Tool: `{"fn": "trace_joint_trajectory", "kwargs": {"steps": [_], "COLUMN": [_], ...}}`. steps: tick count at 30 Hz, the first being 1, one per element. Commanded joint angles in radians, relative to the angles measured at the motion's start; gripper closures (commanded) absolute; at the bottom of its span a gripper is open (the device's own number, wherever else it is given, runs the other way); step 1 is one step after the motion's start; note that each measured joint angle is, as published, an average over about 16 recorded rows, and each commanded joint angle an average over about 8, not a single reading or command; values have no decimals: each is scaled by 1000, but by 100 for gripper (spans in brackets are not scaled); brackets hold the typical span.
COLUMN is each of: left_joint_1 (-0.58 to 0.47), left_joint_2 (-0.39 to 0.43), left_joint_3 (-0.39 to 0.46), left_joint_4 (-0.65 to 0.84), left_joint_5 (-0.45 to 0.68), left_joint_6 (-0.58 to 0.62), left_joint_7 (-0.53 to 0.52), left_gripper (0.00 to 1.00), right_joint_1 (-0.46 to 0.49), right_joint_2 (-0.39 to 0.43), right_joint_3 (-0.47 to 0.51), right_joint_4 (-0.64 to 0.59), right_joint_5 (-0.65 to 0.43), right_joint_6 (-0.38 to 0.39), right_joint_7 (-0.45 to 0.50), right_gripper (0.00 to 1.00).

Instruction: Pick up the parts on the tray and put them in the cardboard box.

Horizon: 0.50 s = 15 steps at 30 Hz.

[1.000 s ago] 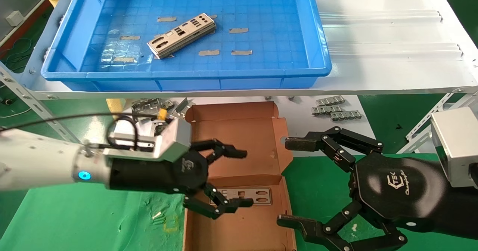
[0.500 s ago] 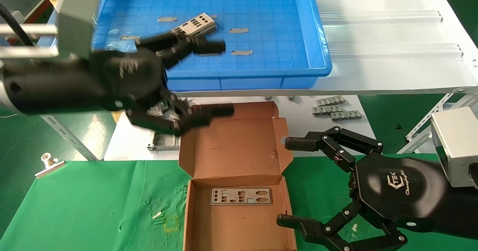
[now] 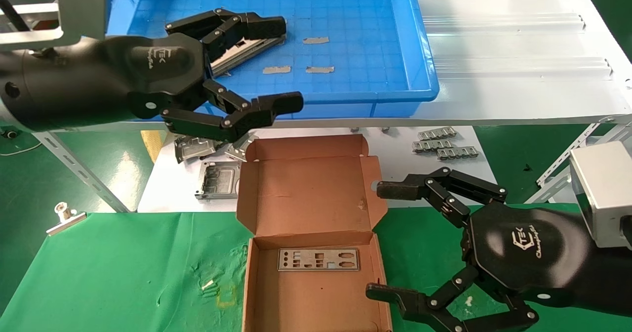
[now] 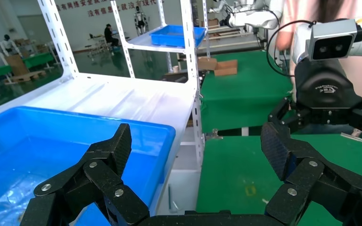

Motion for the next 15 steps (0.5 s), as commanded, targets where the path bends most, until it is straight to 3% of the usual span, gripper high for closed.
{"fn": "trace_joint_trajectory", "kwargs": {"steps": [1,15], "left_joint_1": [0,125], "left_joint_2": [2,-61], "left_joint_3": [3,-75], "left_joint_4": [2,-122], "left_joint_5": [3,3], "left_joint_6": [1,-7], "left_joint_7": [0,-47], "left_gripper": [0,0], "right_joint_1": [0,0], "right_joint_2": [0,0], "right_joint_3": [0,0], "right_joint_4": [0,0], "right_joint_5": [0,0], "right_joint_6": [0,0], "right_joint_7": [0,0], "right_gripper": [0,0]}}
